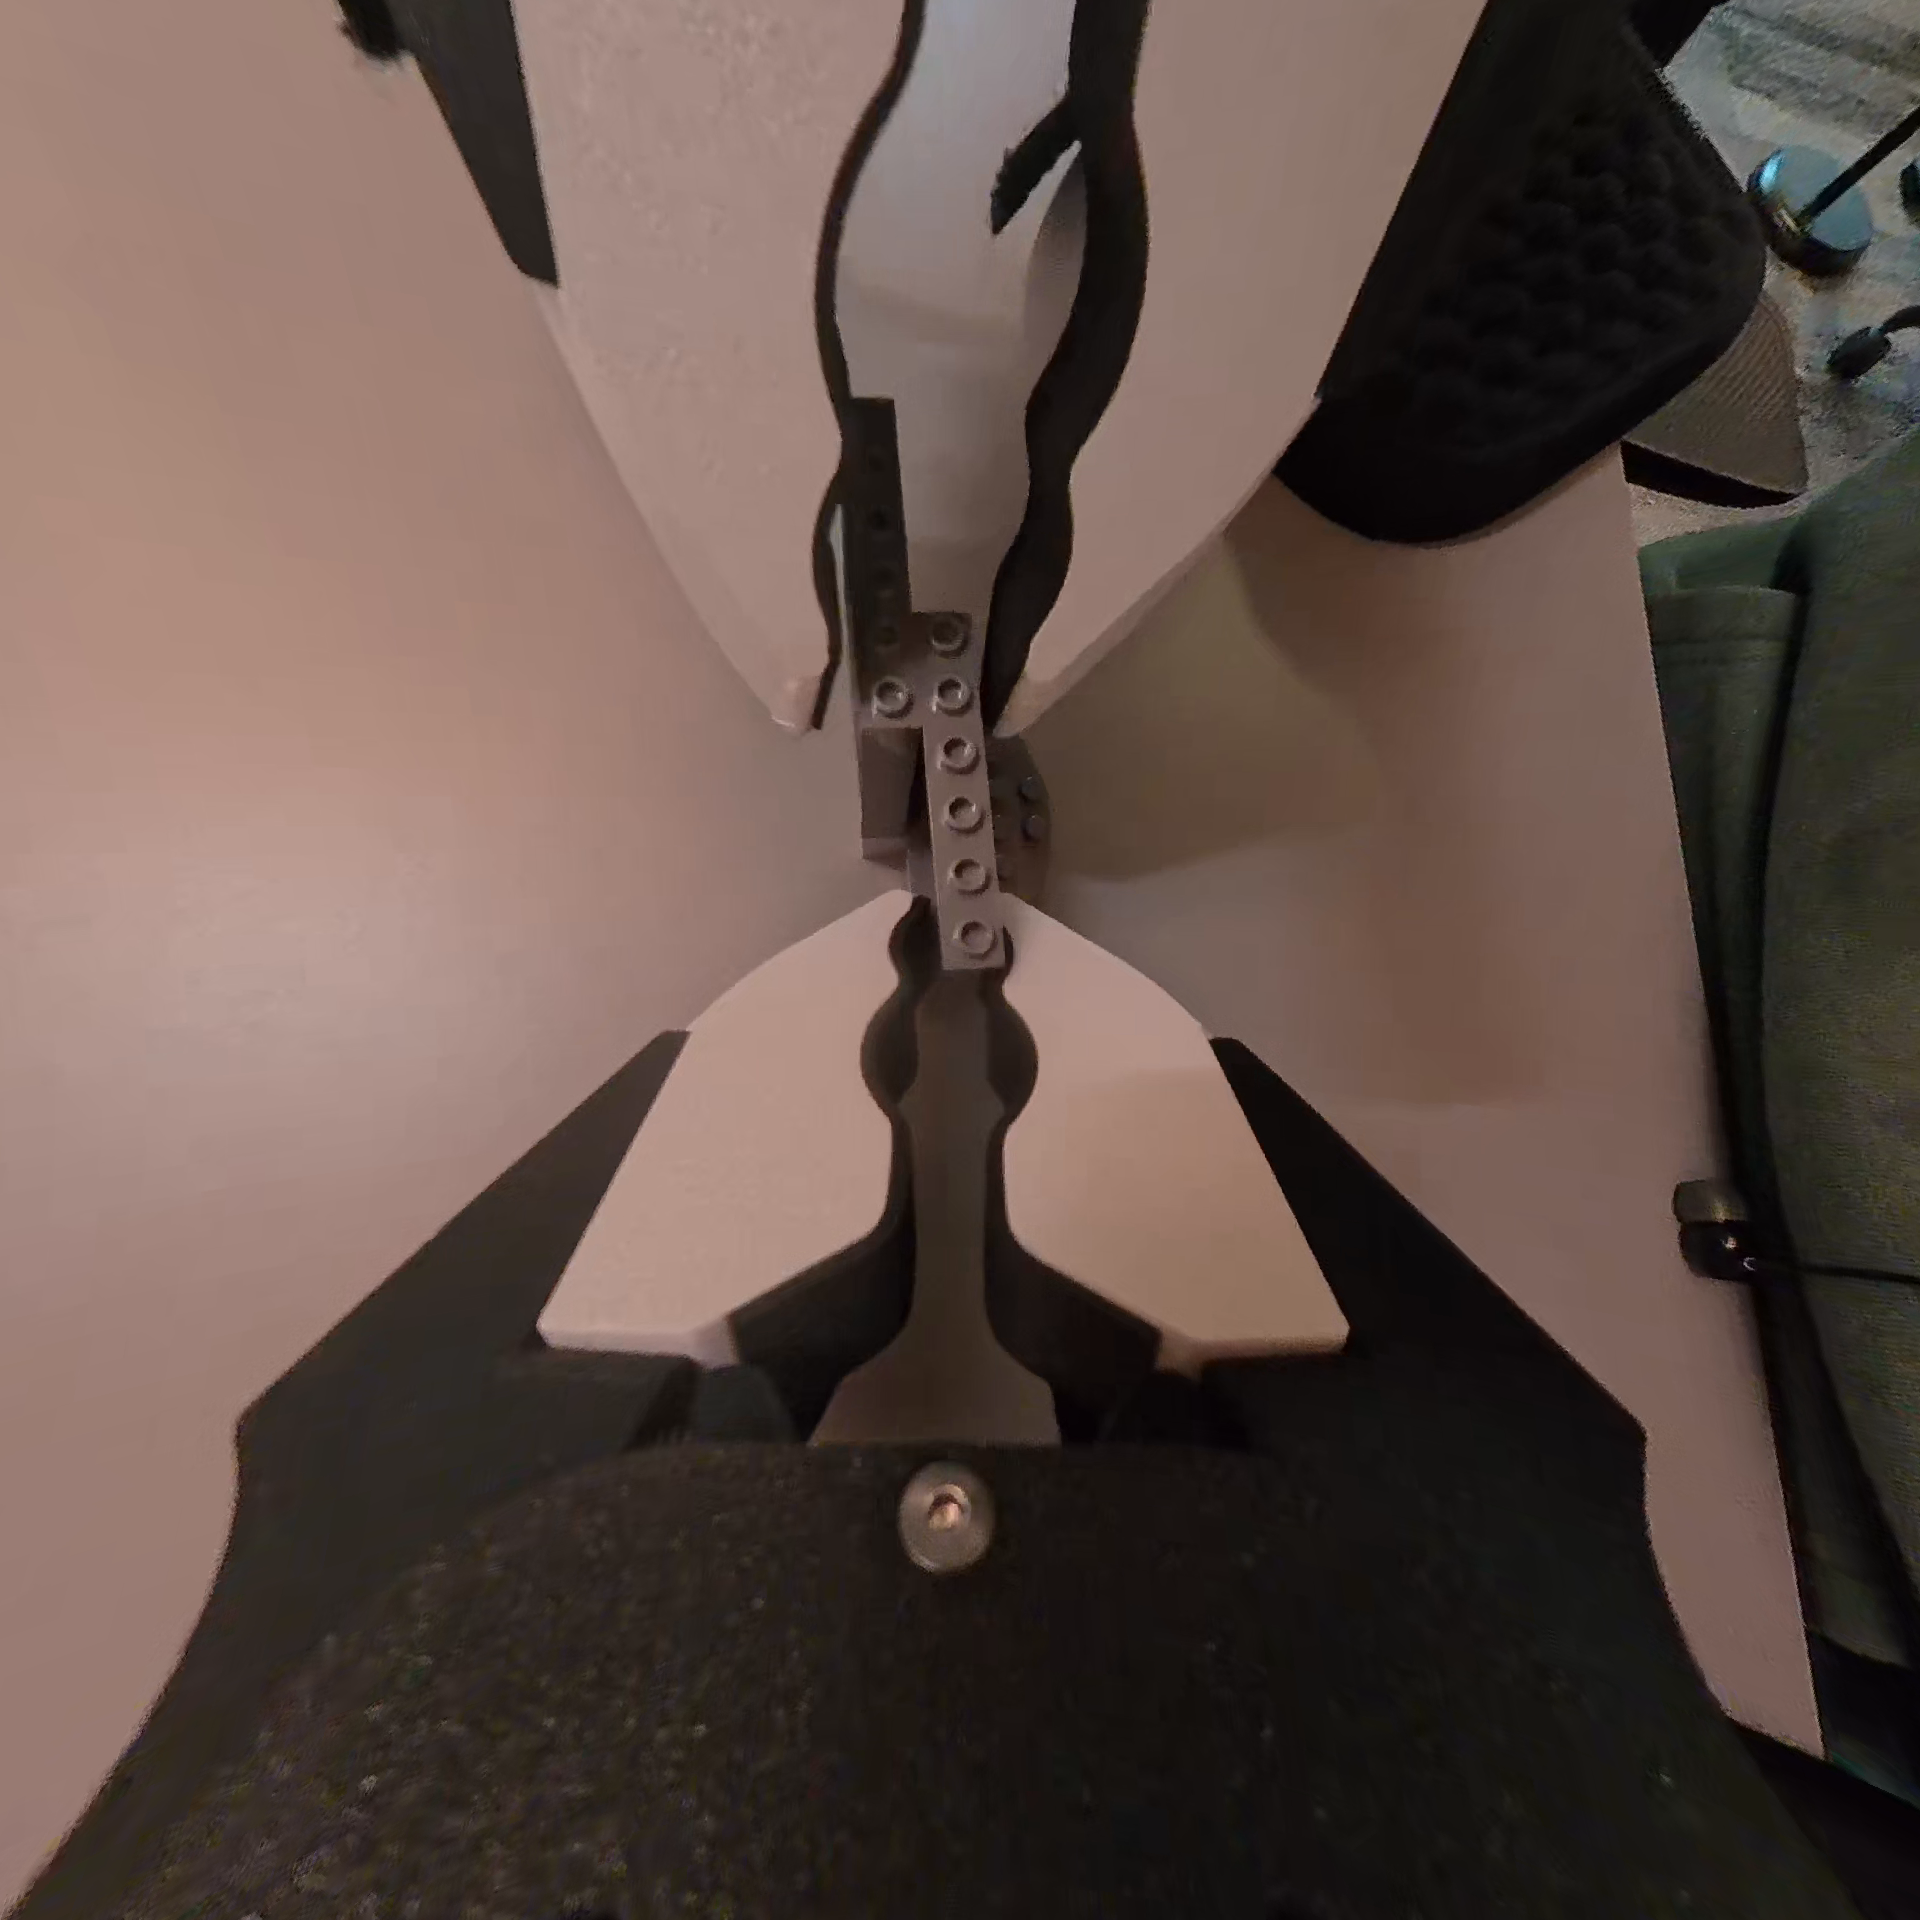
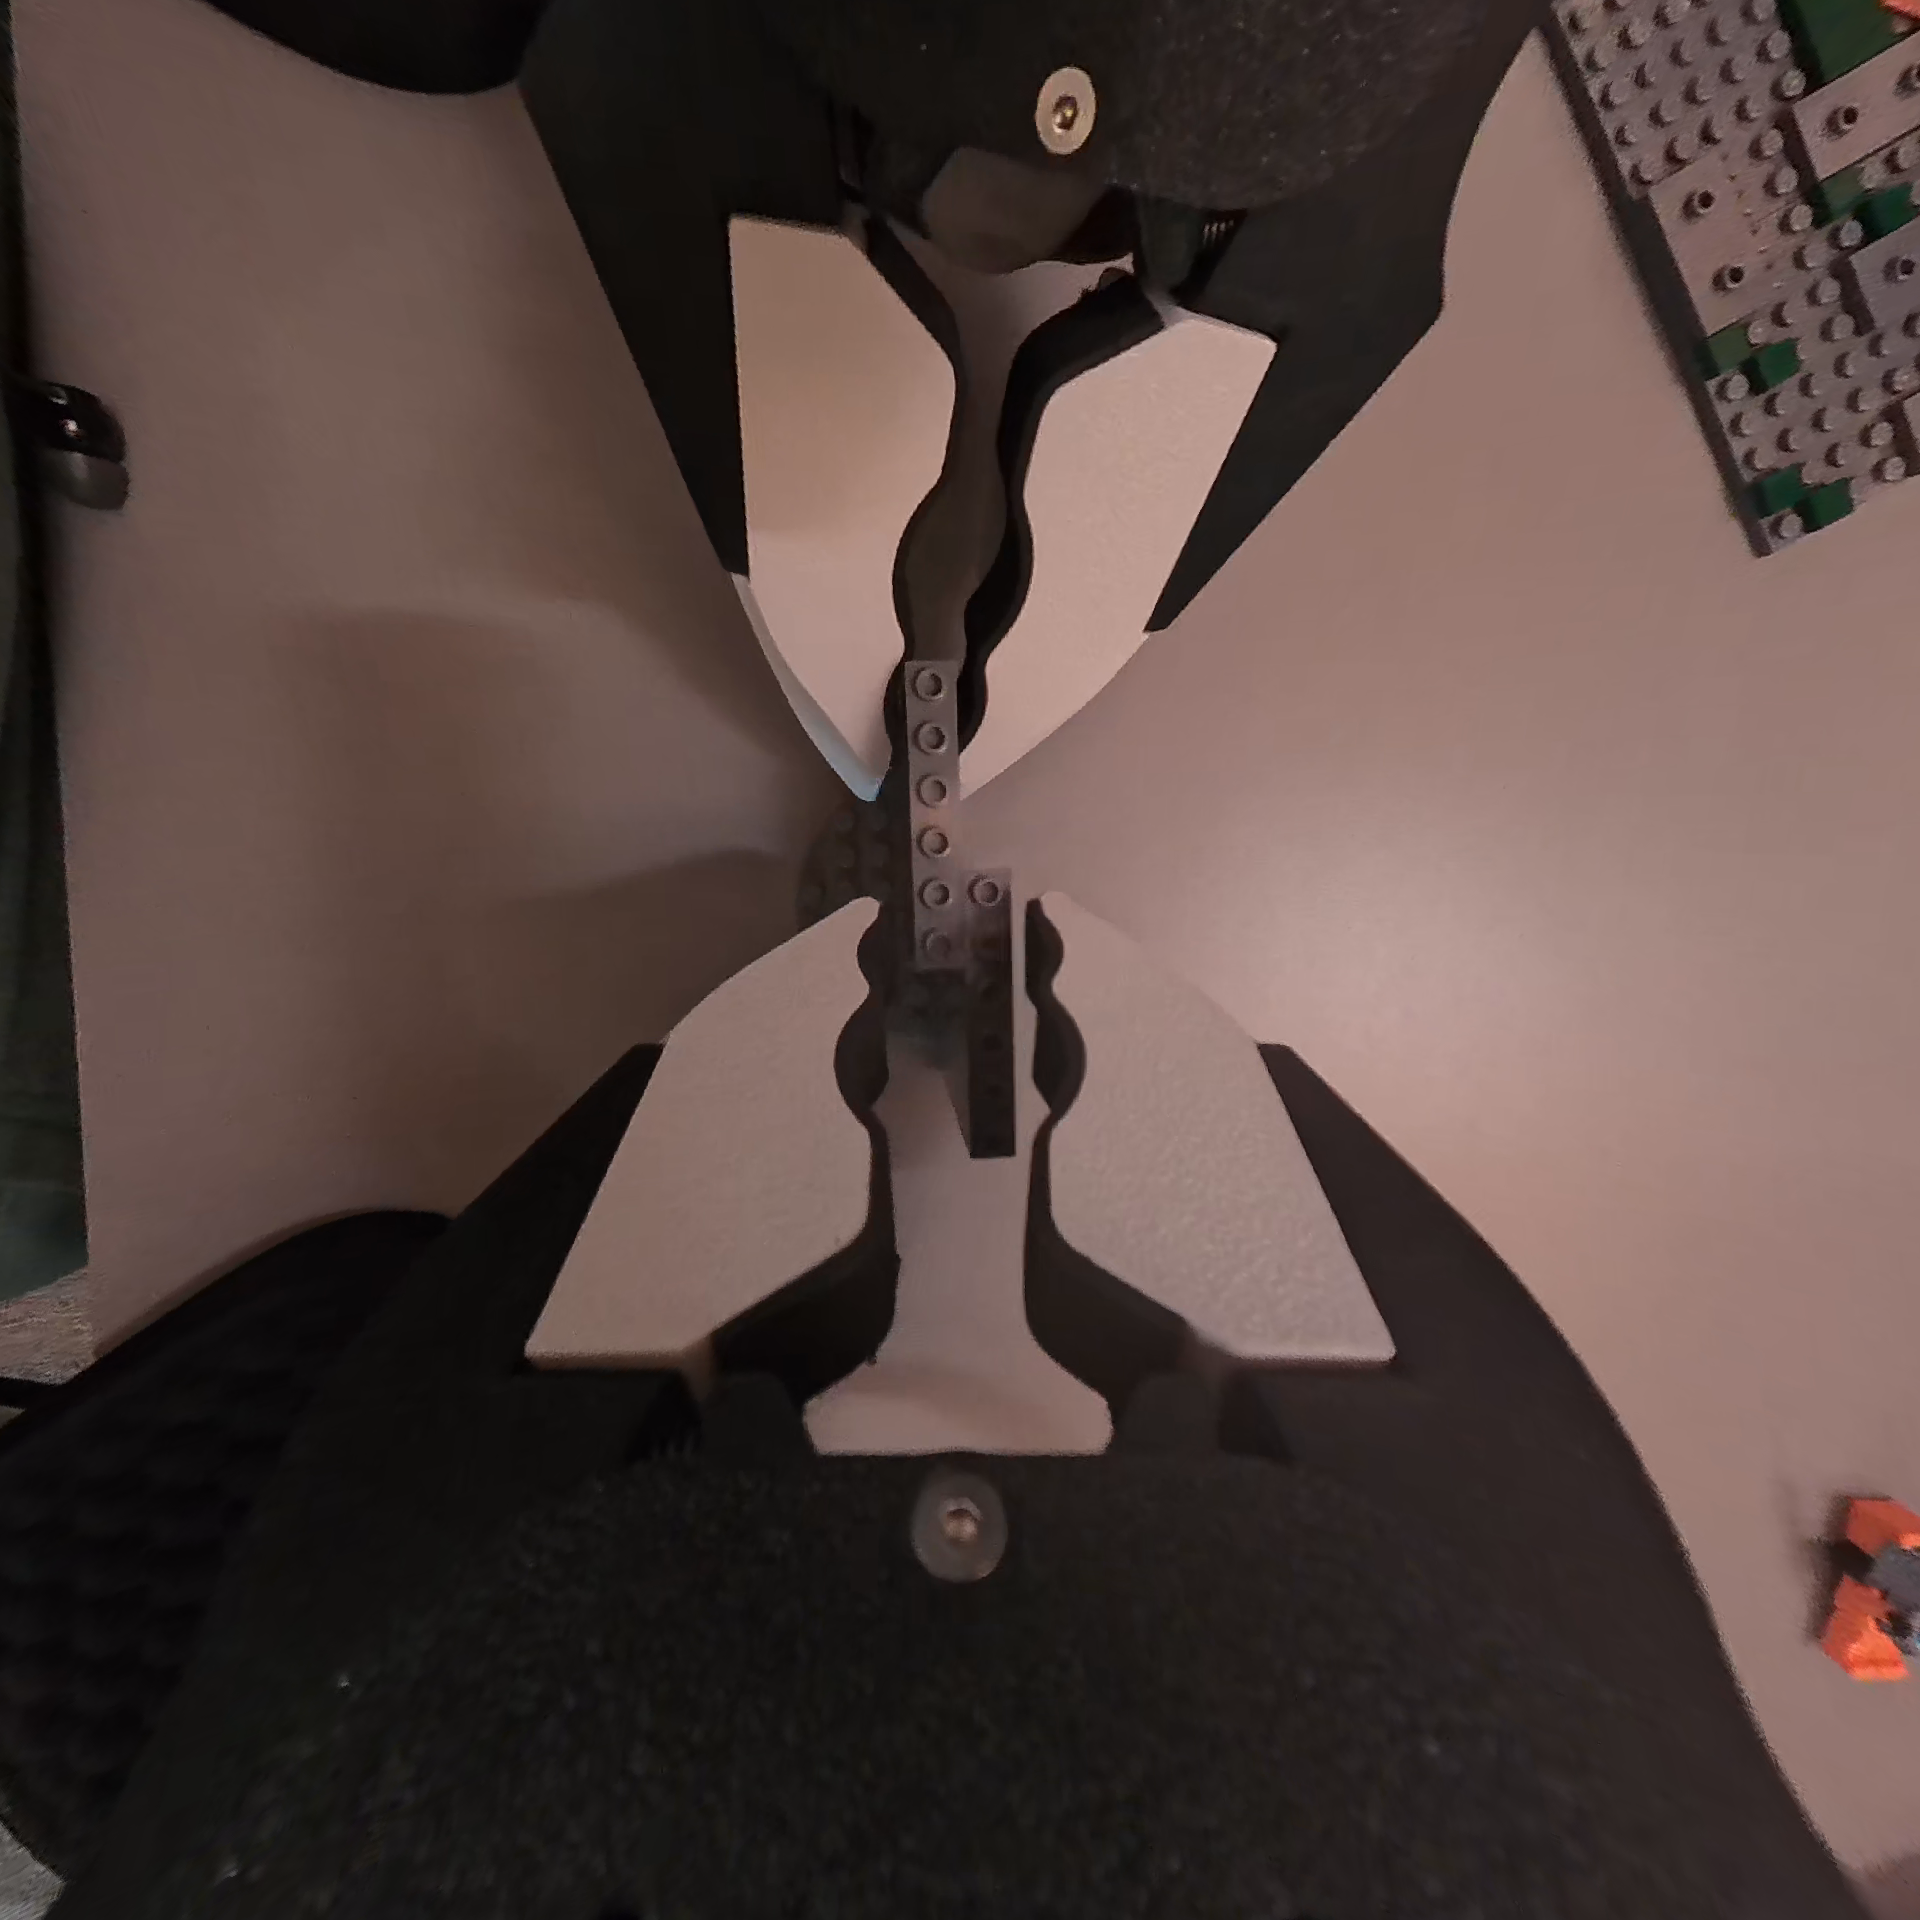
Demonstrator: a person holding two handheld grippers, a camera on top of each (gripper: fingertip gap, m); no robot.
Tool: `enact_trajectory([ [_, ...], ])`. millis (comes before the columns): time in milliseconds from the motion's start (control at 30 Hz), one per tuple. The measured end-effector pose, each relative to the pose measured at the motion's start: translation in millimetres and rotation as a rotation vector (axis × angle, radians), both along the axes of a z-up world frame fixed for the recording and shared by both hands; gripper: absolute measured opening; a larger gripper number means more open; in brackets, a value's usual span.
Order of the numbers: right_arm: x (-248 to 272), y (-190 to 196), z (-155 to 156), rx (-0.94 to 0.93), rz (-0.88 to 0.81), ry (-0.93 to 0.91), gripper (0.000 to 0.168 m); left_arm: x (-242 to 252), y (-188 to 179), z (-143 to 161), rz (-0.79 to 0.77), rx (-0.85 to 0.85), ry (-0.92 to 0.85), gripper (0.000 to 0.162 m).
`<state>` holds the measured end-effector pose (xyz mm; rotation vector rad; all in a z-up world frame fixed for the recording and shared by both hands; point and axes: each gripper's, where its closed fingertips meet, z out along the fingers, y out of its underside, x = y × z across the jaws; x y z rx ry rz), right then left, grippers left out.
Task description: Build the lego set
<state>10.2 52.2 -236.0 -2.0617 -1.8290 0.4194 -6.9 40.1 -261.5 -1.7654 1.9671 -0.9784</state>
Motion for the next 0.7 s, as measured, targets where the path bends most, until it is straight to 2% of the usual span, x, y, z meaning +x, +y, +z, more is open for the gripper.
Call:
enact_trajectory([
  [33, 0.2, -0.4, 0.9, 0.006, 0.003, -0.002, 0.024, -0.2, -0.6, 0.0, -0.002, 0.004, -0.003, 0.01],
  [267, 1.8, -1.4, -1.3, 0.042, 0.015, -0.023, 0.021, 2.6, 2.1, 9.3, 0.029, 0.045, -0.042, 0.016],
  [467, 1.3, -1.0, -2.4, 0.05, 0.014, -0.022, 0.019, 7.3, 0.4, 10.3, 0.032, 0.075, -0.043, 0.004],
  [700, -0.3, -1.3, 1.8, 0.058, 0.019, -0.014, 0.017, 8.2, -0.9, 9.6, 0.038, 0.082, -0.037, 0.003],
])
